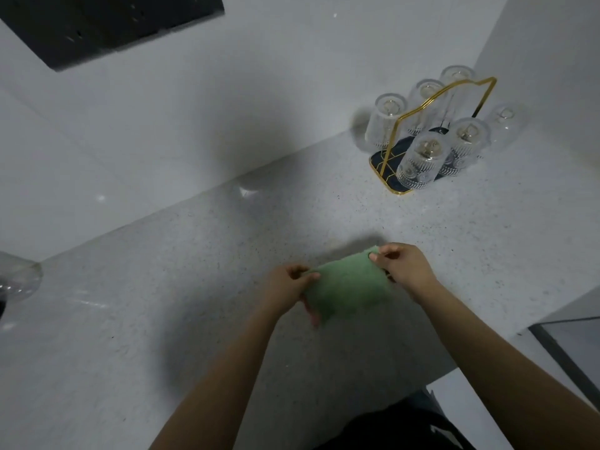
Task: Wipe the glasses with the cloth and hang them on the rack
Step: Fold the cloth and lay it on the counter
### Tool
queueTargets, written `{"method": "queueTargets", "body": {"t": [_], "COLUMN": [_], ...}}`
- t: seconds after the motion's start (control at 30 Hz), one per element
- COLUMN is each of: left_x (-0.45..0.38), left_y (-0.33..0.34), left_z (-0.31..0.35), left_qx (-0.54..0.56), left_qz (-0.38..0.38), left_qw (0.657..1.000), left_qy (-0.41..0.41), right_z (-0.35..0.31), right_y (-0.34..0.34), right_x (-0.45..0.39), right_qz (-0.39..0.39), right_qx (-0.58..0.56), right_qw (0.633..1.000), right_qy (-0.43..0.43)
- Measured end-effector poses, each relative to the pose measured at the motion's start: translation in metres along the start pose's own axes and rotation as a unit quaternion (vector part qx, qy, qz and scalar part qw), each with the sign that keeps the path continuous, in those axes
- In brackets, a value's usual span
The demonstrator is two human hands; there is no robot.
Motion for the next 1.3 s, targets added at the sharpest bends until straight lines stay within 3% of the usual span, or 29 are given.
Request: {"method": "queueTargets", "body": {"t": [0.07,0.13,0.27,0.37,0.57,0.67,0.83,1.1,1.2,1.3], "left_x": [-0.013,-0.019,-0.020,-0.034,-0.100,-0.134,-0.116,-0.025,-0.044,-0.081], "left_y": [0.012,0.024,0.057,0.067,0.045,0.032,0.041,0.074,0.070,0.078], "left_z": [-0.007,-0.012,-0.038,-0.064,-0.040,-0.019,-0.023,-0.087,-0.065,-0.026], "left_qx": [-0.086,-0.210,-0.336,-0.419,-0.464,-0.504,-0.518,-0.479,-0.497,-0.502], "left_qz": [0.056,0.101,0.042,0.029,0.059,0.042,0.015,-0.025,-0.042,-0.029], "left_qw": [0.995,0.971,0.929,0.888,0.866,0.853,0.844,0.848,0.840,0.848], "left_qy": [0.008,0.053,0.148,0.190,0.176,0.130,0.137,0.227,0.212,0.167], "right_z": [0.011,0.024,0.066,0.089,0.048,0.021,0.030,0.111,0.103,0.082], "right_y": [0.009,0.022,0.057,0.063,0.061,0.061,0.062,0.042,0.031,0.019], "right_x": [-0.007,-0.008,-0.013,-0.027,-0.098,-0.131,-0.118,-0.024,-0.042,-0.074], "right_qz": [0.031,0.039,-0.073,-0.071,-0.037,-0.040,-0.035,-0.047,-0.038,-0.007], "right_qx": [0.096,0.200,0.399,0.473,0.489,0.517,0.544,0.495,0.498,0.518], "right_qw": [0.994,0.969,0.879,0.833,0.812,0.795,0.768,0.775,0.781,0.797], "right_qy": [-0.040,-0.142,-0.251,-0.279,-0.316,-0.315,-0.336,-0.390,-0.376,-0.309]}}
Point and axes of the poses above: each hand's wrist, its own x-axis away from the middle knuckle, its own y-axis out of the palm, z = x × y, the point moved 2 cm from there along -x, towards the middle knuckle, and after that the axes turned 1 degree about y, right-handed, at the moved point
